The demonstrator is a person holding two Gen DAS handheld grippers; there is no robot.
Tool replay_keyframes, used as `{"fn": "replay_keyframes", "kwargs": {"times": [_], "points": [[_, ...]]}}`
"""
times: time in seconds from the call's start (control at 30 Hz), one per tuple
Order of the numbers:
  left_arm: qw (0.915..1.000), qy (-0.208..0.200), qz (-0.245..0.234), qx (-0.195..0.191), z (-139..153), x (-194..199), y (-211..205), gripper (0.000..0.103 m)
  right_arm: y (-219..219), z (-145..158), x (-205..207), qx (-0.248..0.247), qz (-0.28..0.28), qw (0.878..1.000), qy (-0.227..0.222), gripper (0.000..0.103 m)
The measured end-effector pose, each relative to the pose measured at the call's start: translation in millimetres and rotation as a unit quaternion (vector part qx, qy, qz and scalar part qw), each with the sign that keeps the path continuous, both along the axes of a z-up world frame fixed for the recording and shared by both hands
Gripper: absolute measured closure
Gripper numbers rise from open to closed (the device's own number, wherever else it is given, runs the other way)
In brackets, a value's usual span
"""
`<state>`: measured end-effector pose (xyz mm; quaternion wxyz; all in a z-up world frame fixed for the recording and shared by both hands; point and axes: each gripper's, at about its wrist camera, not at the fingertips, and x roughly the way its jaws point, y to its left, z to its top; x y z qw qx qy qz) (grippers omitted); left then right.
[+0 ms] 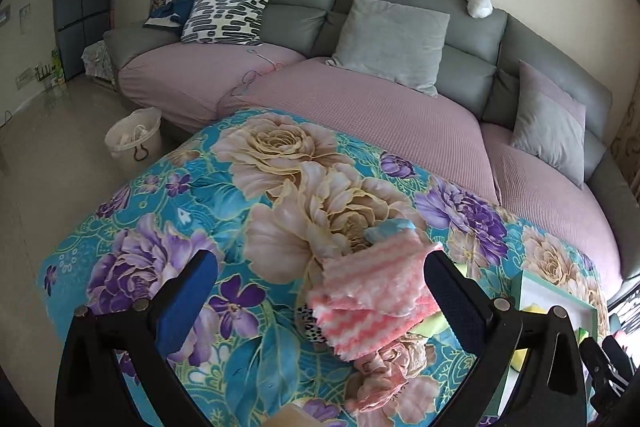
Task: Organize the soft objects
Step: 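Move the left tool to the pink striped knit cloth on the pile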
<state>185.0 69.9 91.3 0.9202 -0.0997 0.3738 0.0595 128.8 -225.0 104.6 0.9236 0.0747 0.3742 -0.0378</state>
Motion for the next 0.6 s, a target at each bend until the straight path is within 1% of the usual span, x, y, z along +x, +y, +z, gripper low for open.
{"fn": "replay_keyframes", "kwargs": {"times": [0.17,0.23,0.4,0.47,0.53,0.6], "points": [[1.0000,-0.006,0.003,0.002,13,-11,8,0.000,4,26,-13,0.010,-0.005,1.000,-0.024,0.000],[0.9999,-0.011,0.006,0.001,16,-15,9,0.000,8,32,-18,0.010,0.004,0.999,-0.038,0.000],[0.9998,0.006,0.013,-0.013,12,-19,12,0.000,21,29,-15,0.009,0.024,0.999,-0.028,0.000],[0.9997,0.013,0.016,-0.016,9,-17,11,0.000,27,25,-11,0.016,0.034,0.999,-0.021,0.000],[0.9993,0.017,0.020,-0.027,3,-15,9,0.000,33,19,-7,0.022,0.046,0.999,-0.013,0.000],[0.9993,0.025,0.007,-0.026,-5,-11,4,0.000,40,11,-3,0.020,0.058,0.998,-0.013,0.000]]}}
